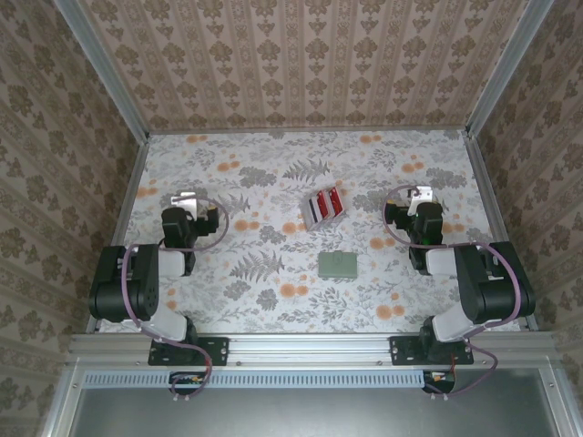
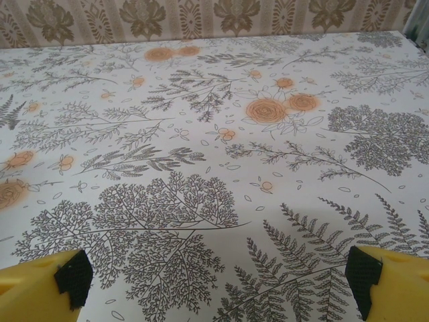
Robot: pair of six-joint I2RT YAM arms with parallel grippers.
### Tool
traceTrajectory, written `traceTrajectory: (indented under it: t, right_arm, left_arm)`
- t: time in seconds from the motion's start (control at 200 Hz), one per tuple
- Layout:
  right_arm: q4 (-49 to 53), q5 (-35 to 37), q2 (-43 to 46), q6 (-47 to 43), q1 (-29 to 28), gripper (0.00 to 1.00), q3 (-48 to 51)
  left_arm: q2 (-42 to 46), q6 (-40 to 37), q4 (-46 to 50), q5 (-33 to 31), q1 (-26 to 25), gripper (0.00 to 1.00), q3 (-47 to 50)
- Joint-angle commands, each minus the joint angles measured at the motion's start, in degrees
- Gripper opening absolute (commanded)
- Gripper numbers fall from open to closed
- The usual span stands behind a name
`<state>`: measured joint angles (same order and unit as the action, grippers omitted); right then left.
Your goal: Put the credit cards into the card holder
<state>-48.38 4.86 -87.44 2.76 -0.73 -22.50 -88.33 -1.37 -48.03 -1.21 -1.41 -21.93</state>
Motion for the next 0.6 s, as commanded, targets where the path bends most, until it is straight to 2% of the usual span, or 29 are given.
traceTrajectory:
  t: [0.0,0.115,0.225,0.31,0.37,0.495,0.54,0.595]
  right_arm:
    - [0.5,-2.8,-0.1,-1.3,0.0,1.0,-1.3]
    - [0.5,-2.8,0.0,-1.3,0.0,1.0,-1.2]
    - [0.2,-2.4,0.8,-1.8,-0.4,1.0,-0.8]
    - [6.2,3.1,6.0,-2.7,-2.8,1.0,-1.6]
    - [19.7,5.4,12.6,0.8,-3.4,1.0,-5.5]
    - [41.7,3.2,19.5,13.9,-3.1,1.0,-15.8]
    - [45.3,0.1,19.7,18.3,-3.0,1.0,-18.0]
    - [47.4,-8.3,18.6,18.4,-3.0,1.0,-20.2]
  left_arm:
    - [0.5,-1.8,-0.2,1.2,0.4,1.0,-1.5]
    - [0.7,-2.2,0.0,0.9,0.2,1.0,-1.6]
    - [3.5,-2.7,2.3,-2.5,-1.3,1.0,-1.7]
    - [8.1,-2.3,6.0,-5.0,-2.1,1.0,-1.5]
    - [12.3,1.3,17.0,-6.9,-2.2,1.0,-4.4]
    - [17.6,11.7,42.7,-8.8,-1.7,1.0,-14.9]
    - [17.9,15.6,47.5,-9.6,-1.6,1.0,-17.3]
    - [18.2,18.7,51.2,-7.4,-1.3,1.0,-19.1]
